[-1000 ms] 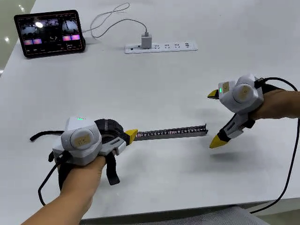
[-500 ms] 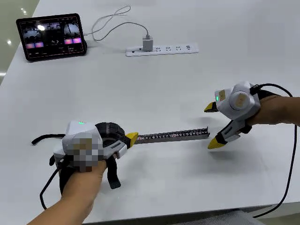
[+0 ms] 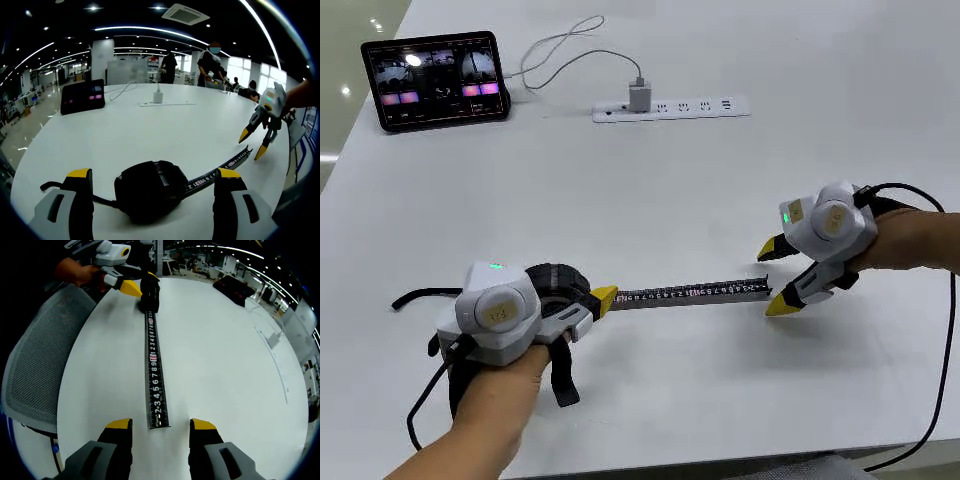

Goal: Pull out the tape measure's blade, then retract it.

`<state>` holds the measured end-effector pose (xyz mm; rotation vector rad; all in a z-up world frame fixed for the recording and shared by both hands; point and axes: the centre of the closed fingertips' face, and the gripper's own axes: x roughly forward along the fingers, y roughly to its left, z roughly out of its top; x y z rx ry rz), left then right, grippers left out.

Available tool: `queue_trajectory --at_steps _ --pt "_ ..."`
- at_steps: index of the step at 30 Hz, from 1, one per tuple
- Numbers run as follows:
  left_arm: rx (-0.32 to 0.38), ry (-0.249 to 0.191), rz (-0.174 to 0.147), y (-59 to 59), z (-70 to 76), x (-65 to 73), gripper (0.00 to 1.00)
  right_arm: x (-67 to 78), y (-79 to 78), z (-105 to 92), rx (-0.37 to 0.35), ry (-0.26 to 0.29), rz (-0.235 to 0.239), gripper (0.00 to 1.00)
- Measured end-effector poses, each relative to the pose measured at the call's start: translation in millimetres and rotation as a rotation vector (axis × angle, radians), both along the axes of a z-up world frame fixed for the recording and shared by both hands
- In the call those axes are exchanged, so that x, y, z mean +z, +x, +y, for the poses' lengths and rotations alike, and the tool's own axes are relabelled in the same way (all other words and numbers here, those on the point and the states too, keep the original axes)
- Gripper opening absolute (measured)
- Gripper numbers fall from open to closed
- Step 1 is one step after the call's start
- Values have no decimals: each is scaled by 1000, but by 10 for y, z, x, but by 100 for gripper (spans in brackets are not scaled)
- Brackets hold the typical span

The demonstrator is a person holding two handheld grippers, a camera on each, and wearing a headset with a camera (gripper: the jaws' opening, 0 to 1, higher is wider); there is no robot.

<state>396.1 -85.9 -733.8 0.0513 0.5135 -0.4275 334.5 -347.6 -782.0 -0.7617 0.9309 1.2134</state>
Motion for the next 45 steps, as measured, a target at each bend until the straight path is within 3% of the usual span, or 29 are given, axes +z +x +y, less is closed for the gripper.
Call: queue_trajectory --at_steps 5,12,29,33,36,39,40,43,45 --pt "1 -2 2 -2 1 -5 99 -5 -6 10 21 -3 1 31" --pt "0 -3 2 0 -6 -5 99 -31 4 -19 25 -22 0 23" --pt "8 -9 4 16 0 -12 99 -66 -28 -2 49 -30 4 12" --pt "23 -6 4 19 22 -28 99 -72 -40 4 26 -24 5 11" --pt "26 -8 7 16 14 -50 99 -84 -34 13 12 -54 10 11" --pt "43 -2 7 18 32 -65 95 -90 -29 17 -35 -94 24 11" --pt "53 4 4 21 52 -62 92 -91 -31 13 -81 -99 46 10" --pt "64 2 10 25 67 -77 89 -85 -38 25 -81 -89 46 10" --pt "68 5 16 22 83 -92 86 -81 -73 42 -103 -79 74 10"
